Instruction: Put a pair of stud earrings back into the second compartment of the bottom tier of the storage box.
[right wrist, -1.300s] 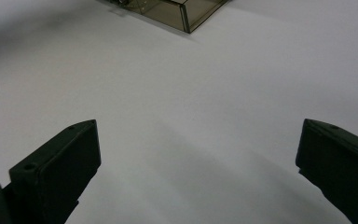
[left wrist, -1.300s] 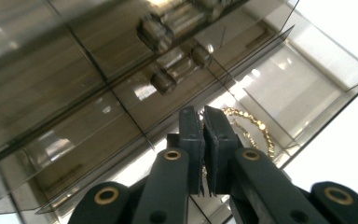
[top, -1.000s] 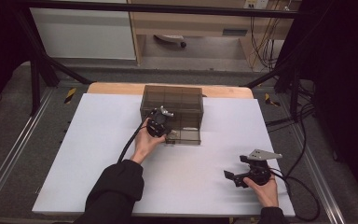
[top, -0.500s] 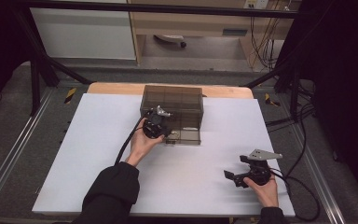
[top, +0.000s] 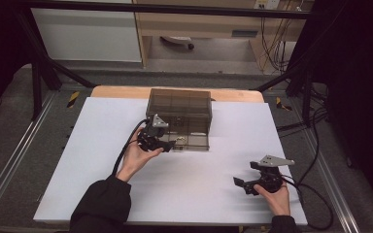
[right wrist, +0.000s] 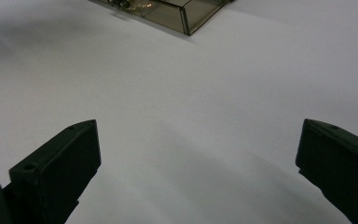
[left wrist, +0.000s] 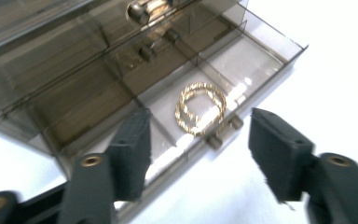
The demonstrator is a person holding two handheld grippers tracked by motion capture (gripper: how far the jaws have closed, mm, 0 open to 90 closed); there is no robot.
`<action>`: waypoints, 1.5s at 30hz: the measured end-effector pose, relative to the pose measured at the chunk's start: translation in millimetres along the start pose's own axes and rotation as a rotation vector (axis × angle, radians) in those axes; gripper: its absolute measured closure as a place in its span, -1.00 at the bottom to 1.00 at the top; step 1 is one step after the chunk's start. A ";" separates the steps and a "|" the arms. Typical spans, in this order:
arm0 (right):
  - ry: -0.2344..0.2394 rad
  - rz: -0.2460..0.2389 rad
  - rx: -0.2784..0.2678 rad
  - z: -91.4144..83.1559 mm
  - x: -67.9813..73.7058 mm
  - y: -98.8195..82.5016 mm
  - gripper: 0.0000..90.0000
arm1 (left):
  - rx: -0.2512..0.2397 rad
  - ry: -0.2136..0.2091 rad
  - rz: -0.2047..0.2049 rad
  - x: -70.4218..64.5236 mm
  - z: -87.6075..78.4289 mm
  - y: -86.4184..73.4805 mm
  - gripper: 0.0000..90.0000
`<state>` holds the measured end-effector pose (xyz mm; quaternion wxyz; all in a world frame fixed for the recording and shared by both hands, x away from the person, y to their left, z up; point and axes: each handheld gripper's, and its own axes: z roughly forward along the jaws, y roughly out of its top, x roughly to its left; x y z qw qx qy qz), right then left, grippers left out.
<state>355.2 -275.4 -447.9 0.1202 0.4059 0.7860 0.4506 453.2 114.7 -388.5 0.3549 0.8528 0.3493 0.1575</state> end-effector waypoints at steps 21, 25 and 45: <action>0.001 0.002 -0.004 -0.5 0.0 0.1 -0.99 | -0.059 0.013 -0.076 27.8 -55.6 -78.7 -0.85; 0.000 0.002 -0.001 -0.3 0.3 -0.2 -0.99 | -0.069 0.016 -0.098 34.8 -64.8 -97.9 -0.86; 0.003 0.007 0.006 0.4 1.1 -0.9 -0.99 | -0.092 0.054 -0.118 57.0 -89.7 -161.0 -0.90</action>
